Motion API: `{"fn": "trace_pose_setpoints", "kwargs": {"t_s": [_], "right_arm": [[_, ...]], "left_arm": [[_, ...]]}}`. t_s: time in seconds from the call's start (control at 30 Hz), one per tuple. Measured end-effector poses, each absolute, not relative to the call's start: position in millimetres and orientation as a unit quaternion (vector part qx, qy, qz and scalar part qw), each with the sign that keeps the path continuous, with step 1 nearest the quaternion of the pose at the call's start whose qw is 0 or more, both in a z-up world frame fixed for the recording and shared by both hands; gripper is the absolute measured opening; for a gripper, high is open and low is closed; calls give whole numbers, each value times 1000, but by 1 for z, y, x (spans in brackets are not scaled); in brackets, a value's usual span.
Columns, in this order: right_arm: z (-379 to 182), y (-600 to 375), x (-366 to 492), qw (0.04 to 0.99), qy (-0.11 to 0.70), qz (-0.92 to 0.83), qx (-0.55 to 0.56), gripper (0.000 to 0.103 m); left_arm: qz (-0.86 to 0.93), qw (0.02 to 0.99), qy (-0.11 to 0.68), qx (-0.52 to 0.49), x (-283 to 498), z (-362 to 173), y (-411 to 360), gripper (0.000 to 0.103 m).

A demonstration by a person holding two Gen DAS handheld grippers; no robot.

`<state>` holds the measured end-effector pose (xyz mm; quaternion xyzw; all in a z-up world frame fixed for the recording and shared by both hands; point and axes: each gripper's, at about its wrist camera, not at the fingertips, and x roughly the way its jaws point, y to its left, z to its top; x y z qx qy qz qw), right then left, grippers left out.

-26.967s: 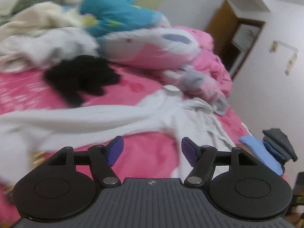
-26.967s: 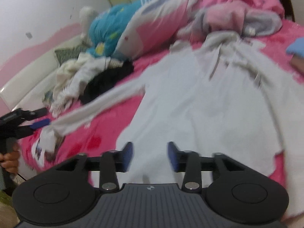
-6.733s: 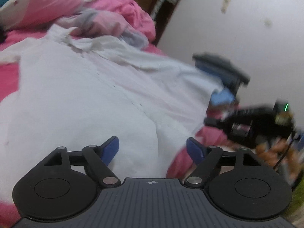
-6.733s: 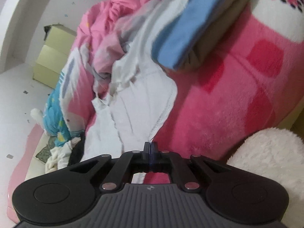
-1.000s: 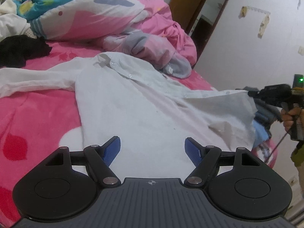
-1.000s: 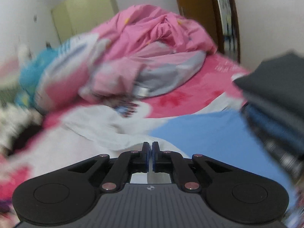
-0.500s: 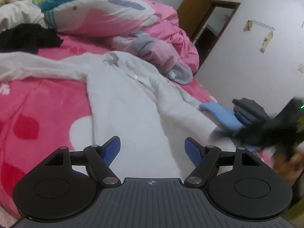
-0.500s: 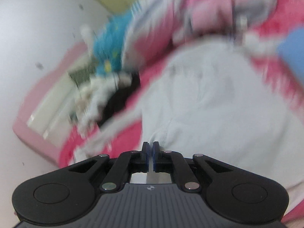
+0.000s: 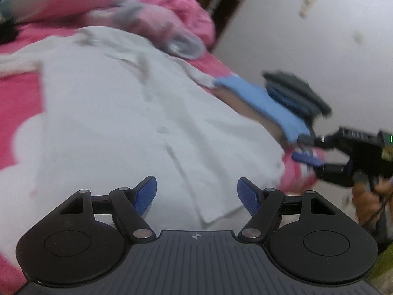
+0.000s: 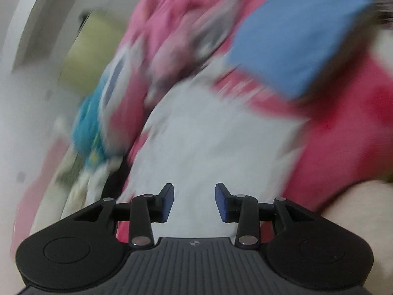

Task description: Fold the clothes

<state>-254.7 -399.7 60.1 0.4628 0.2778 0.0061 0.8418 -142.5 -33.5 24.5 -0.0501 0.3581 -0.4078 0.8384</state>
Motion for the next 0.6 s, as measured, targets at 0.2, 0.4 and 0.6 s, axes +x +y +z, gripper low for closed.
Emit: {"fn": "trace_pose_setpoints", "kwargs": {"t_s": [0.2,0.4,0.6], "right_arm": [[26,-436,-275,800,255,-50,541,40],[18,-443,-263,815,265,-58,512,40],[21,-442,-264,841,269,-67,464,40]], "left_arm": [[-415,839,339,90,-162,19,-82,70],[-402,849,270,209,-192,18,-100,68],[-383,846,213,303,-206,12,-119,47]]}}
